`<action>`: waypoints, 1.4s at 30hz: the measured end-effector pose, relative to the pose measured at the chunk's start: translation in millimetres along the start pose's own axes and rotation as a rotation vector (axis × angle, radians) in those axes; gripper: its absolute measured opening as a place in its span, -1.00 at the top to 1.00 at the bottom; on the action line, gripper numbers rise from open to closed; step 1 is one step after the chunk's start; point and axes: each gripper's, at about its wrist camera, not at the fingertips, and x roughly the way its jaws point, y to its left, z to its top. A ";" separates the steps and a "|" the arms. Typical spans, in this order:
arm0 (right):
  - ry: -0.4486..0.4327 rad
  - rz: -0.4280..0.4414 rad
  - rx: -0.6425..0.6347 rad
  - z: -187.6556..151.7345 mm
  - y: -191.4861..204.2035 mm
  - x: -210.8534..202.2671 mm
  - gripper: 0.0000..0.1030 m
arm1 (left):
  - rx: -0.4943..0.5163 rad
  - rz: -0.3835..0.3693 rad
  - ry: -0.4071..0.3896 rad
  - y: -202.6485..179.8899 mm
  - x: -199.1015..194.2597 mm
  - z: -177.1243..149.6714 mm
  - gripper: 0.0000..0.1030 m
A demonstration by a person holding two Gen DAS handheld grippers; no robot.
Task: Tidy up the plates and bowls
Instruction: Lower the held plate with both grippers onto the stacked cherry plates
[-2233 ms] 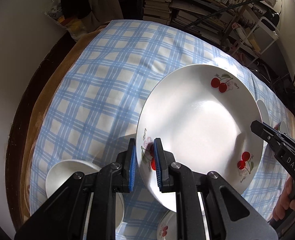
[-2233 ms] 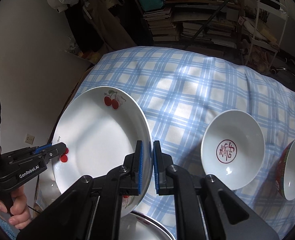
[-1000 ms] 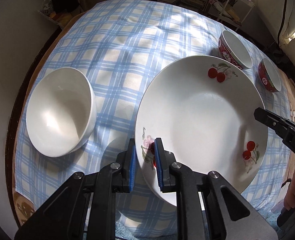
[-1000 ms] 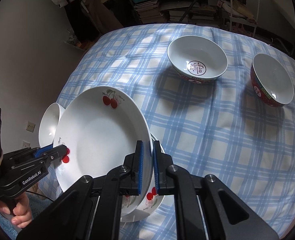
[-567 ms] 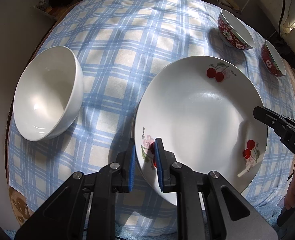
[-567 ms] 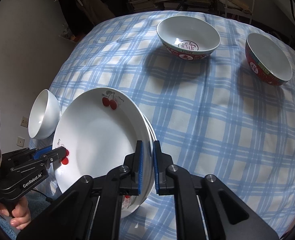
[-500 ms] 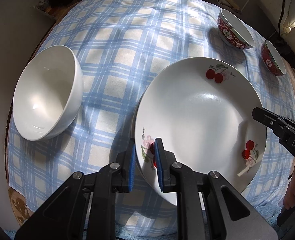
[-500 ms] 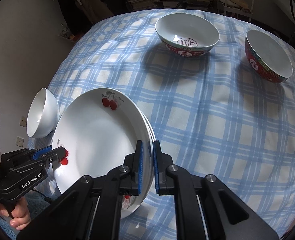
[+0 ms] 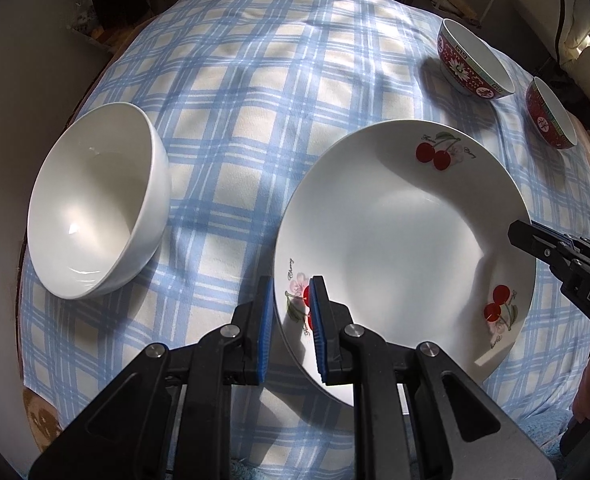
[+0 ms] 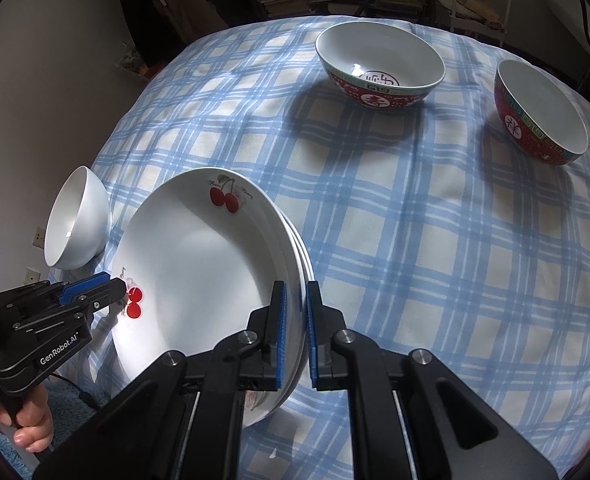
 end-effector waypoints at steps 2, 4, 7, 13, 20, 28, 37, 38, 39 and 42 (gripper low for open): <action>0.001 0.007 0.015 0.3 -1.9 0.0 0.80 | -0.003 -0.005 0.001 0.7 0.0 -0.6 0.66; 0.003 0.018 0.029 0.7 -4.2 0.4 0.80 | -0.006 -0.009 0.001 1.1 -0.2 -0.9 0.66; 0.003 0.018 0.037 0.3 -6.1 0.8 0.79 | -0.010 -0.015 0.018 1.8 2.9 -1.2 0.66; 0.009 0.006 0.045 0.7 -8.1 4.6 0.78 | -0.018 -0.014 0.034 4.6 8.4 -1.0 0.66; 0.032 0.014 0.063 1.3 -9.9 12.0 0.75 | -0.020 -0.020 0.039 6.0 11.0 1.1 0.63; 0.032 0.012 0.062 2.2 -10.4 13.1 0.75 | -0.016 -0.023 0.046 6.3 13.3 2.2 0.62; 0.026 -0.012 0.043 3.7 -7.9 8.3 0.75 | -0.027 0.004 0.002 9.8 -3.8 -1.5 0.62; 0.019 -0.021 0.035 4.1 -6.4 5.5 0.75 | -0.030 0.005 -0.011 11.1 -8.9 -2.2 0.62; 0.013 -0.030 0.026 4.8 -4.5 2.4 0.75 | -0.031 0.013 -0.024 12.3 -14.5 -3.0 0.62; -0.006 -0.041 0.005 8.5 2.6 -7.1 0.72 | -0.024 0.046 -0.069 16.4 -31.8 -4.5 0.59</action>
